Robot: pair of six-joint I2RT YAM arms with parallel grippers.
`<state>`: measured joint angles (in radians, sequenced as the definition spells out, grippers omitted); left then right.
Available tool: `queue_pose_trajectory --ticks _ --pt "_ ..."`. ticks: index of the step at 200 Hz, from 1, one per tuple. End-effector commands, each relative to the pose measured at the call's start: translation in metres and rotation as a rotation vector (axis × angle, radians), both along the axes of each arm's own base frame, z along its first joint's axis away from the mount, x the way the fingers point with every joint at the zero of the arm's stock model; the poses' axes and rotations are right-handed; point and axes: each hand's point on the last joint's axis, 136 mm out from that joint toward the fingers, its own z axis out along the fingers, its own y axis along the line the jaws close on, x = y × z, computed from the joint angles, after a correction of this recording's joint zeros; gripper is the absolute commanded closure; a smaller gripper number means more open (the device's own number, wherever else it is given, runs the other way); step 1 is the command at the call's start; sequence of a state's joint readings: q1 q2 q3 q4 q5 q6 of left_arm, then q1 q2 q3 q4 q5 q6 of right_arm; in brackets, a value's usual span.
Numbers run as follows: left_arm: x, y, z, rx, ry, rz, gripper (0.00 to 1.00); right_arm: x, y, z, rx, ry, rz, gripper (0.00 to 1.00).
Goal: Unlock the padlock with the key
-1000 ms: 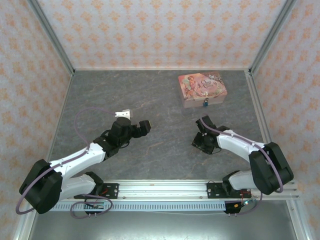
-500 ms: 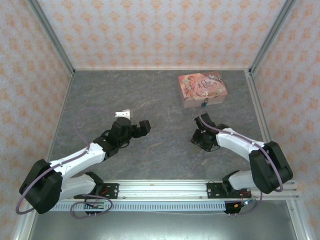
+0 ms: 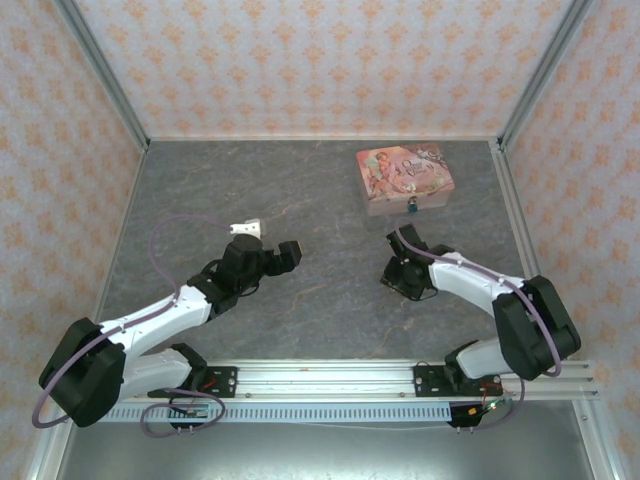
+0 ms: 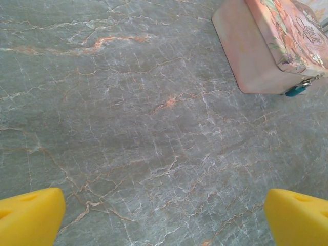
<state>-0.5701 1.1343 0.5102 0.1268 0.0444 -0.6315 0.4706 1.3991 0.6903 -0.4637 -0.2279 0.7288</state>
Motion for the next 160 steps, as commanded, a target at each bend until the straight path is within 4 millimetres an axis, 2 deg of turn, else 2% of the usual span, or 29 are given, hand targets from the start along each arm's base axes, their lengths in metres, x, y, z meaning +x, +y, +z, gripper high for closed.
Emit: queue_pose_trajectory --ticks 1,56,94,130,160 --pt "0.006 -0.004 0.014 -0.002 -0.031 0.008 0.00 0.000 -0.002 -0.001 -0.037 0.016 0.014 0.65" --pt "0.006 -0.004 0.012 0.004 -0.025 0.008 0.00 -0.005 -0.001 -0.013 -0.055 0.058 0.026 0.66" --pt "0.007 -0.003 0.012 0.007 -0.024 0.010 0.00 -0.007 0.000 -0.013 -0.046 0.056 0.030 0.76" --pt "0.006 -0.002 0.011 0.007 -0.021 0.012 0.00 -0.004 -0.001 -0.004 -0.043 0.019 0.028 0.88" --pt "0.005 -0.001 0.013 0.005 -0.021 0.017 0.00 -0.001 -0.001 0.004 -0.038 -0.014 0.037 0.95"
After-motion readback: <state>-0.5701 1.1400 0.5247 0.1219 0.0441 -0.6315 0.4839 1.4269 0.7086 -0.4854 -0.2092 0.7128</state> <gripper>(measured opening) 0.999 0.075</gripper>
